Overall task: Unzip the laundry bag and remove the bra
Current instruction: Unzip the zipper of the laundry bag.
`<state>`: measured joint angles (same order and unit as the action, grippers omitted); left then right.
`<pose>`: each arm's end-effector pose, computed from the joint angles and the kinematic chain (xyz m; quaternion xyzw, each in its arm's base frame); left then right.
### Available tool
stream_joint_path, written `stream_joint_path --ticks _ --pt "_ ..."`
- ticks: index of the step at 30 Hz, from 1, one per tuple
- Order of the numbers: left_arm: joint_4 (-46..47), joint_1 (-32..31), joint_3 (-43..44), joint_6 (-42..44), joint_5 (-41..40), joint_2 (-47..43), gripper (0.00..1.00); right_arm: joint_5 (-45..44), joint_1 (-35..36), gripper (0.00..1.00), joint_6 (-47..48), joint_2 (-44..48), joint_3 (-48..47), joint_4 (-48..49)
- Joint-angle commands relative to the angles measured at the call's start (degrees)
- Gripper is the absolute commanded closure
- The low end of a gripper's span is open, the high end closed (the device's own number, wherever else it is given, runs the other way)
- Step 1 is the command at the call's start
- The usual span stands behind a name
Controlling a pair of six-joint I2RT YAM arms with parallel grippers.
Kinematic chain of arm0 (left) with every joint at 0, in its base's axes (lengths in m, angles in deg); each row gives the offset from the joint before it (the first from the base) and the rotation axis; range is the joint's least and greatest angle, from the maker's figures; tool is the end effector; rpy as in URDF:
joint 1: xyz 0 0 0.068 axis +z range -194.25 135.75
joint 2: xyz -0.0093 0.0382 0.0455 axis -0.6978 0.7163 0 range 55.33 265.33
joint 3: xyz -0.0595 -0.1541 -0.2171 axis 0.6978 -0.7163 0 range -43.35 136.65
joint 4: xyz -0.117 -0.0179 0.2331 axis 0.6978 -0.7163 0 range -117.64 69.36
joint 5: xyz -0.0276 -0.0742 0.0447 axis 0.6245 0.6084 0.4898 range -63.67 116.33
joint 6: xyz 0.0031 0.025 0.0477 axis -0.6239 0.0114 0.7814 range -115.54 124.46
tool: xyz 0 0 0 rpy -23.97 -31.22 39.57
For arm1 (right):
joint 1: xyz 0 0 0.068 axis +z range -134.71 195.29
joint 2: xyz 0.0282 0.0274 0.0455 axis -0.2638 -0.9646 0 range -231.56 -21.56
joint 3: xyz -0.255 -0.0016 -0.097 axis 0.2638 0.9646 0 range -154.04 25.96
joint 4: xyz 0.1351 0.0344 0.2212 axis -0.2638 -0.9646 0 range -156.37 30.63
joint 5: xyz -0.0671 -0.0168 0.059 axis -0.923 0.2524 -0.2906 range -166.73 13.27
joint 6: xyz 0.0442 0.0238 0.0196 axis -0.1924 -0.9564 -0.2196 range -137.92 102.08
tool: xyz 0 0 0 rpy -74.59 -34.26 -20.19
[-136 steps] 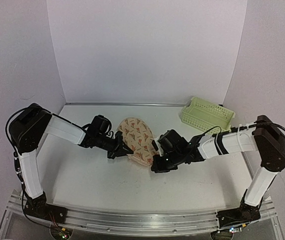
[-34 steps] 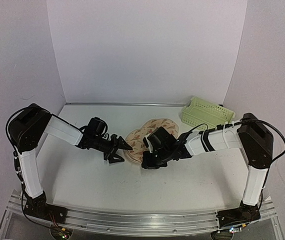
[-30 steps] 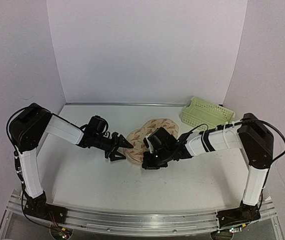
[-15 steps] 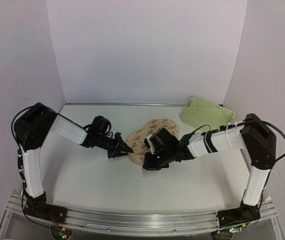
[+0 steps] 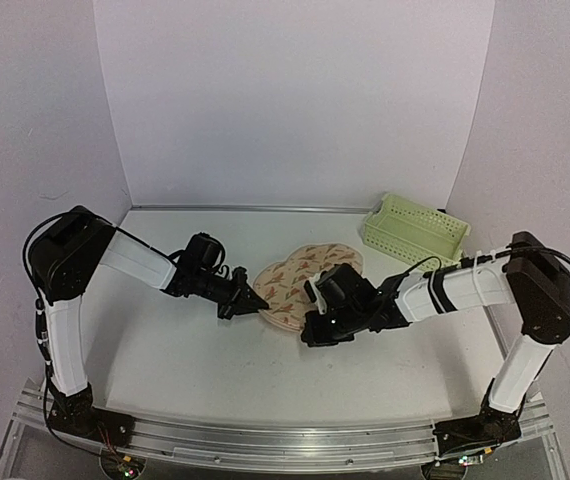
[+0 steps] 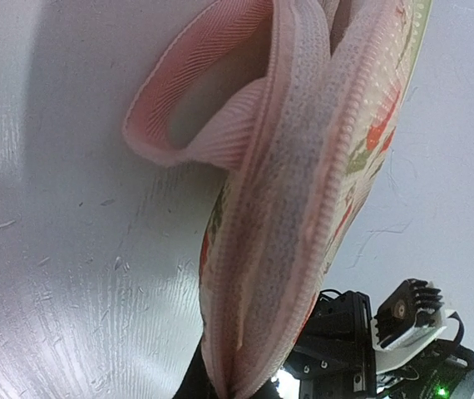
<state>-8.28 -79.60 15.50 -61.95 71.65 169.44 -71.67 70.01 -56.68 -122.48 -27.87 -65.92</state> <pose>0.3028 -0.2460 0.1199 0.0782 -0.8563 0.5089 0.0414 0.1972 0.2839 0.1460 -0.1453 0.9381 0.2557 0.1831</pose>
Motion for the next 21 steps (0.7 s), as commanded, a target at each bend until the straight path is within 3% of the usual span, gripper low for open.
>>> stream_joint_path --ticks 1,10,21 --pt "2.32 0.37 0.5 2.36 1.75 -3.79 1.0 -2.25 -2.24 1.0 1.16 4.68 3.34 -0.55" --pt "2.32 0.37 0.04 6.95 6.84 -5.37 1.0 -1.38 -8.12 1.0 5.63 8.46 6.17 -1.5" --pt "2.32 0.37 -3.0 8.06 6.38 -7.45 1.0 2.73 -9.68 0.99 9.12 10.49 6.36 -1.89"
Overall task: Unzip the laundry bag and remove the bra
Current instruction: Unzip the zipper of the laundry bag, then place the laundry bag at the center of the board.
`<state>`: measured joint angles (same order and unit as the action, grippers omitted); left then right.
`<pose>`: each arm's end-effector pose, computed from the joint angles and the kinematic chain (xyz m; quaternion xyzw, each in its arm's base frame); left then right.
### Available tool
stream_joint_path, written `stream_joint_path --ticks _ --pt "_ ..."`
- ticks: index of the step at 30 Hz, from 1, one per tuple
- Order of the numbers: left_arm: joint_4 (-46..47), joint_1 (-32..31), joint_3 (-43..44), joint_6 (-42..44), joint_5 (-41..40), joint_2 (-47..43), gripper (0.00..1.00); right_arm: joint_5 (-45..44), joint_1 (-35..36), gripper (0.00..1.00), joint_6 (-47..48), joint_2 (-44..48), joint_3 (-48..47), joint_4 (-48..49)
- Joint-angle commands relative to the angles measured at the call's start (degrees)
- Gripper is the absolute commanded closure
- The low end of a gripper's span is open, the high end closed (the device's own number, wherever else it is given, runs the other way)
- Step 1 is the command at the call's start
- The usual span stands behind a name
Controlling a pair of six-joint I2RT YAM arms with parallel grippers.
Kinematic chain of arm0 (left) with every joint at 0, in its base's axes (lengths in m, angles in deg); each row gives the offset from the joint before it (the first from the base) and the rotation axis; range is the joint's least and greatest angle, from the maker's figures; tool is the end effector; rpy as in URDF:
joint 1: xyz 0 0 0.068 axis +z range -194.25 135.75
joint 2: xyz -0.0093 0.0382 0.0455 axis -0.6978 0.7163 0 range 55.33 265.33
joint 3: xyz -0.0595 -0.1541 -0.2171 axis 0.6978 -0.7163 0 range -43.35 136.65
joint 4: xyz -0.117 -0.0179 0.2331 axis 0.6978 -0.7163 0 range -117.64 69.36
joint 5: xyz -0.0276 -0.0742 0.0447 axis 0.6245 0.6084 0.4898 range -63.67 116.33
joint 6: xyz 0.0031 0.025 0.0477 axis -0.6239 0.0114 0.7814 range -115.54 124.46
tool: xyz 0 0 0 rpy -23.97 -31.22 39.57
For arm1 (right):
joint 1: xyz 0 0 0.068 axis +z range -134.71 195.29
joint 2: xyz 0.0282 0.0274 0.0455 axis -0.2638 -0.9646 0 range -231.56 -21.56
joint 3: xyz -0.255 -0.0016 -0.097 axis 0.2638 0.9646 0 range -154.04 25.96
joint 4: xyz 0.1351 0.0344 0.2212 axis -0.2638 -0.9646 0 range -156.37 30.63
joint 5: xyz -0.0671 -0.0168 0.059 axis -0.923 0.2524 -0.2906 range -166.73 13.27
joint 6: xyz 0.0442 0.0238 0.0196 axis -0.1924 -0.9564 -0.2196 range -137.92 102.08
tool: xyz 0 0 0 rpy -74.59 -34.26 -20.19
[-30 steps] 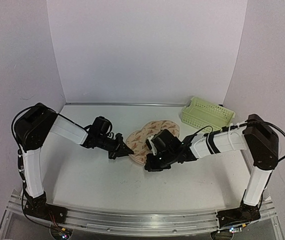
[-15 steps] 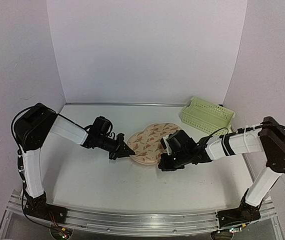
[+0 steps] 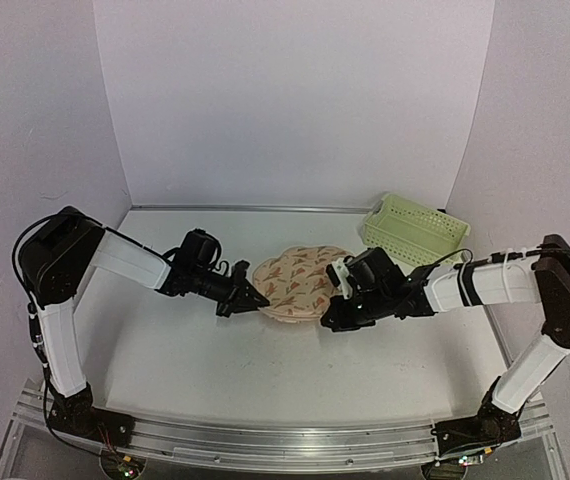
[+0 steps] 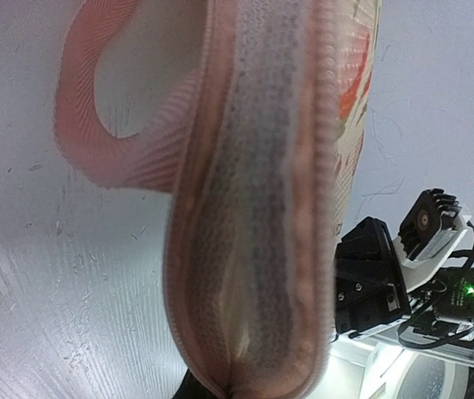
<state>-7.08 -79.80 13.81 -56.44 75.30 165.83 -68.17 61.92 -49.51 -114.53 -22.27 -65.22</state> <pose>0.2948 -0.2438 0.1378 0.0092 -0.8426 0.5380 0.0226 0.2155 0.2357 0.1630 -0.1477 0.9275 0.2666 0.2166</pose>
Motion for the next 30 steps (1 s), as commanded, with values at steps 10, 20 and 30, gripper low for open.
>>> stream_joint_path --ticks 10,20,30 --pt "1.12 0.57 -4.25 0.67 -2.9 -6.07 1.0 2.3 -1.6 0.62 4.43 5.09 0.49 -3.74" --pt "1.12 -0.17 -8.73 -4.2 -9.47 -11.57 1.0 -8.05 -2.35 0.45 2.66 6.18 -7.8 -12.27" --pt "1.13 -2.97 -16.16 -12.71 -19.82 -20.13 0.94 -6.69 -2.42 0.36 -5.4 -0.45 -16.51 -12.61"
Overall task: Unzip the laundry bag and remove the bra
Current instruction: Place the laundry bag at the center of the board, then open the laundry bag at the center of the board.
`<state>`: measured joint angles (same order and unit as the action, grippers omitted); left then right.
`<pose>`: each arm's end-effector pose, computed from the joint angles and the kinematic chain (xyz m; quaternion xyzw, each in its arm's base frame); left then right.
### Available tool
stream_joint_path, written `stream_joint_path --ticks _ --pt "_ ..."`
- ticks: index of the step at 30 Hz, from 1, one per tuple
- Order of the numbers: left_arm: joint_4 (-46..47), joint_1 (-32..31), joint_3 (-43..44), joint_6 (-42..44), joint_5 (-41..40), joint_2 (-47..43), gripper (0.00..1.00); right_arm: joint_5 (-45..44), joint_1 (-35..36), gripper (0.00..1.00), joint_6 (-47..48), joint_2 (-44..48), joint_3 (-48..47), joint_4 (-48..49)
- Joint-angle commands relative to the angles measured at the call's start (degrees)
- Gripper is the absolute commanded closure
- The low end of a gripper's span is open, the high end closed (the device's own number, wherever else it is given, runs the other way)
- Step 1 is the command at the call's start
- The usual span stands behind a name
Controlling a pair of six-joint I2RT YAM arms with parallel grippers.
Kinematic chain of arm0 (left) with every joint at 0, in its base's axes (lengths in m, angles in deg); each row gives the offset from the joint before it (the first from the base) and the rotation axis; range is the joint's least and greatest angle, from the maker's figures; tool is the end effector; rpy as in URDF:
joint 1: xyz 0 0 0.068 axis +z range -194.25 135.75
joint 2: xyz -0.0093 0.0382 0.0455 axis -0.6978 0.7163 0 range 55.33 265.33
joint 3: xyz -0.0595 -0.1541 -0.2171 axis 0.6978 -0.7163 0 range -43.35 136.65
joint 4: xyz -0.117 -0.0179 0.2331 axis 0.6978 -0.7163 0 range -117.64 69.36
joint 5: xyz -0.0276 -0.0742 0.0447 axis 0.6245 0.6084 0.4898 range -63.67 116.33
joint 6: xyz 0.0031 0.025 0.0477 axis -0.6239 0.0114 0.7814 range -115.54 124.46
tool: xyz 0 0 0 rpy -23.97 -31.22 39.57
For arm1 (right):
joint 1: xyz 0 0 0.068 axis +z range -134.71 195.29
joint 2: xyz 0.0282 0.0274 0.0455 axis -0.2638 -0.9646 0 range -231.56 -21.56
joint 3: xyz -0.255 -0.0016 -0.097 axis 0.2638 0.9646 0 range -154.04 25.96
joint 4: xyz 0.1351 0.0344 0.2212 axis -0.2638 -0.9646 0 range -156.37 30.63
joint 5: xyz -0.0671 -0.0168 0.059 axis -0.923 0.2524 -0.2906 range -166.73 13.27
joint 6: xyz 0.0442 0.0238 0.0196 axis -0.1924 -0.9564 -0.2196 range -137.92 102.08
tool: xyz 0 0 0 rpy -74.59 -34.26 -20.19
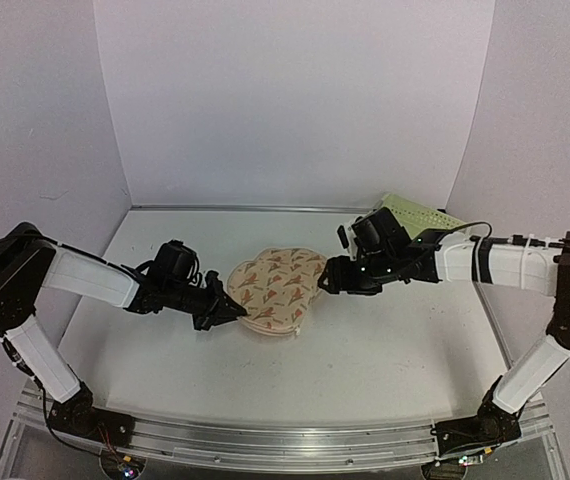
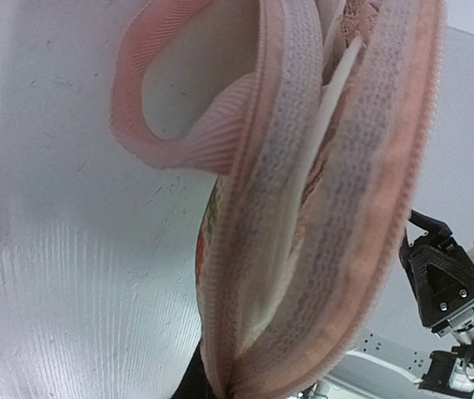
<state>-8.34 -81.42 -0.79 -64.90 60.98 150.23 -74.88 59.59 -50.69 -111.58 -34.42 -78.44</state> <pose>0.2417 -0.2088 0.1528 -0.1191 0.8663 -0.4845 0.0248 0.2390 0.2347 0.2262 -0.0995 0.9304 0.2315 0.2664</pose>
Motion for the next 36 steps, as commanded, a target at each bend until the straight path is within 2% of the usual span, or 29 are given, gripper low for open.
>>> stream_joint_path --ticks 1,12,24,28,33,36 --pt "2.38 -1.81 -1.94 -4.86 -6.61 -5.25 0.93 0.55 -0.08 0.36 -4.93 -4.21 -5.04 1.03" --pt "2.65 -10.35 -6.77 -12.66 -23.92 -11.02 0.7 4.12 -0.04 0.32 -7.98 -9.83 -10.28 2.98" --pt "1.67 -12.92 -8.74 -10.12 -25.08 -16.21 0.48 3.8 -0.08 0.31 -7.81 -6.72 -6.06 4.9" --pt "-6.78 -12.93 -4.15 -5.19 -27.76 -17.31 0.42 2.56 -0.08 0.3 -7.64 -4.89 -3.78 5.4" --pt "-22.15 -12.66 7.96 5.64 -33.66 -18.38 0.37 0.69 -0.08 0.29 -7.19 -2.78 -1.32 5.62" --pt "-28.34 -11.29 14.62 11.68 -34.12 -17.09 0.35 0.51 -0.08 0.29 -6.93 -2.07 -0.91 5.62"
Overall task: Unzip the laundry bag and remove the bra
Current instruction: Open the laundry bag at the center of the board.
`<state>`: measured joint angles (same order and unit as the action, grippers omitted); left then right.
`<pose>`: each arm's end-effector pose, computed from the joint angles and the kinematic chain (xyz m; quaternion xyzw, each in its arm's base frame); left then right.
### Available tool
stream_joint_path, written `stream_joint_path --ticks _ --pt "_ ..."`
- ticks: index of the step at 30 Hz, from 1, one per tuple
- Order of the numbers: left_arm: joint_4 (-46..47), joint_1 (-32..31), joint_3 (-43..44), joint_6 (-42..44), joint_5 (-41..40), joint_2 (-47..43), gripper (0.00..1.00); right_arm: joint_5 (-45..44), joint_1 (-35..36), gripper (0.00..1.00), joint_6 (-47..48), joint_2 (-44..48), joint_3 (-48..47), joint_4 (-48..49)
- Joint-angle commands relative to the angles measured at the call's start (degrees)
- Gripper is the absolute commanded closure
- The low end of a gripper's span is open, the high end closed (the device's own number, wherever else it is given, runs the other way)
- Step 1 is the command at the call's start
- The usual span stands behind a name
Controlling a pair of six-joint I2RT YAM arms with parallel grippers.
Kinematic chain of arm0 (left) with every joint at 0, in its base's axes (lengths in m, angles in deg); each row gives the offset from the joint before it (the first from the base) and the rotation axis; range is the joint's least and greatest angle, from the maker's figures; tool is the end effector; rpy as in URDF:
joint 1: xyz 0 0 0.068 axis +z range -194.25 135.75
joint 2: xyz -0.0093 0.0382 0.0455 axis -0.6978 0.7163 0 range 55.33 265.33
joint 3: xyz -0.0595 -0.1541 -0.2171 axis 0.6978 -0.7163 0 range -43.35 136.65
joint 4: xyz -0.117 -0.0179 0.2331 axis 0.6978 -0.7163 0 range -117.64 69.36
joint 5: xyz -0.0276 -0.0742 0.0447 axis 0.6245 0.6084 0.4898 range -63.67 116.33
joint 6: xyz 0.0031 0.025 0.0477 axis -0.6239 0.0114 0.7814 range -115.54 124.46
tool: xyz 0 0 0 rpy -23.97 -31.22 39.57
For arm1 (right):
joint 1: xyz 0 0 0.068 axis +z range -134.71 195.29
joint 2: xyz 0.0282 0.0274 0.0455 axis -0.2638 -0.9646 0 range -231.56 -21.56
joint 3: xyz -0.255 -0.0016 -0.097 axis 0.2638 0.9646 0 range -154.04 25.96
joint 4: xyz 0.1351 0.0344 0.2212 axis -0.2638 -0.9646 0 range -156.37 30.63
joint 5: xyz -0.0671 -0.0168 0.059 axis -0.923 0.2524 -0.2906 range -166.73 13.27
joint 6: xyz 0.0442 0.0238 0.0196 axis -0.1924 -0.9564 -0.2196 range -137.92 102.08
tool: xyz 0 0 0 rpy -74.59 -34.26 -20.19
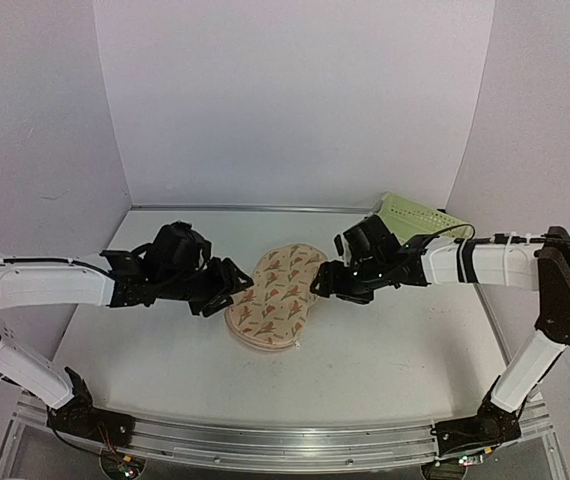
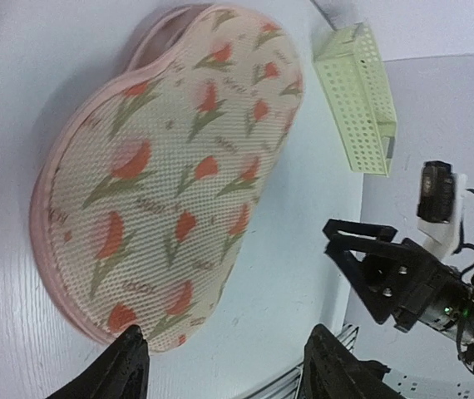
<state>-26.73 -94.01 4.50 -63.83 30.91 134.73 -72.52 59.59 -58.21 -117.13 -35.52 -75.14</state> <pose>0.1904 -0.2296 0.2290 -0.1270 0.8878 -0.3965 0.1961 0.2507 0.2482 0.2050 -0.0453 0.9376 0.2563 0.2305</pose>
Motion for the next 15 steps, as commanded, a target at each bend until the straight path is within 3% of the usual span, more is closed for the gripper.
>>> stream_joint_path --ticks 1,9,15 --pt "-11.05 2.33 11.03 12.49 -3.47 -1.04 0.35 -1.83 -0.08 0.28 0.62 3.73 0.29 2.39" --pt "-14.24 10.76 20.7 28.67 7.84 7.21 0.34 -2.75 -0.08 0.28 0.09 6.44 1.97 2.32" --pt "-15.07 13.76 29.44 39.81 14.67 17.31 0.34 -3.24 -0.08 0.27 -0.55 7.3 3.41 2.3"
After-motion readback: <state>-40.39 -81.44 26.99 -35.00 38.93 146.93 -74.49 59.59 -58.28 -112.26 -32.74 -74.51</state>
